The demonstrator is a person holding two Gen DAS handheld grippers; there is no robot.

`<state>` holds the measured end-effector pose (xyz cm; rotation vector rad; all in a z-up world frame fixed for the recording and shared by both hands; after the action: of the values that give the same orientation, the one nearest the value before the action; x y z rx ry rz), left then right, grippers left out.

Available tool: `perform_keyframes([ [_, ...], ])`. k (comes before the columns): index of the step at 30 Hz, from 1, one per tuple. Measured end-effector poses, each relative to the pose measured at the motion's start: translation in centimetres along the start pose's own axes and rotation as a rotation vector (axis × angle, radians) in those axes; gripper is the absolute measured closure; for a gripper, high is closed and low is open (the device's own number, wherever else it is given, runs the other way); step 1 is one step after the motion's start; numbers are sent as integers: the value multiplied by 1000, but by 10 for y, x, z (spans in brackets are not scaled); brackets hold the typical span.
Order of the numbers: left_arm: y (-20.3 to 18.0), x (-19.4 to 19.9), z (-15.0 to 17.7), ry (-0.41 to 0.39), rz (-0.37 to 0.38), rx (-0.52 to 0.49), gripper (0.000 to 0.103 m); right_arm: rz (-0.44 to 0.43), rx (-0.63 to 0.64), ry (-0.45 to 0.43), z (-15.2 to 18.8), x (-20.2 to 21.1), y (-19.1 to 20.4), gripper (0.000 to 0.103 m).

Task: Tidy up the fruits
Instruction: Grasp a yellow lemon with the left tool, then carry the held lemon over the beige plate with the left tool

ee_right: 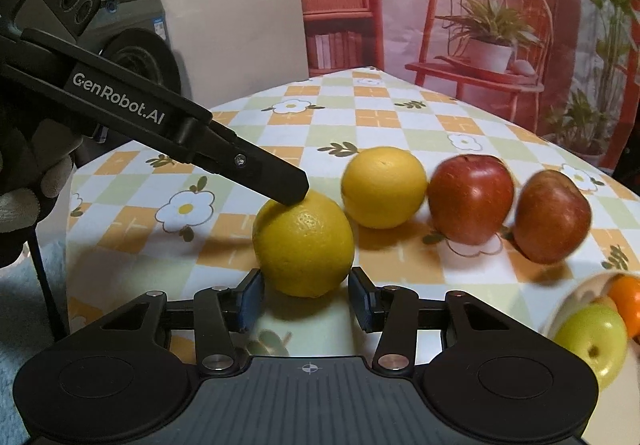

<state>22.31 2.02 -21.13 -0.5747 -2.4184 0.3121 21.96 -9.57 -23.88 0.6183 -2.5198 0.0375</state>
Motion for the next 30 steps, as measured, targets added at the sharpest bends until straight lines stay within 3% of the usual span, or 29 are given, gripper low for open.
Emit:
perform_keyframes([
  [10, -44, -22, 6, 22, 50, -51, 67, 48, -64, 9, 14, 42, -33, 60],
  [17, -44, -23, 9, 36, 61, -32, 67, 117, -111, -14, 20, 59, -51, 62],
  [30, -39, -20, 13, 38, 86, -5, 62, 82, 16, 0, 14, 40, -22, 53],
])
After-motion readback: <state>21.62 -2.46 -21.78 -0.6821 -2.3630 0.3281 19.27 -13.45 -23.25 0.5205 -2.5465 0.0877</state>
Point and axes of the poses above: each gripper's, at about its wrist camera, not at the fingertips, and x roughly against the way its jaws point, y to its left, z to its underside, the point moved 5 cm from there along -x, roughly the way its jaws point, and after that the axes turned 12 degrees about -y, right-handed, at the moved point
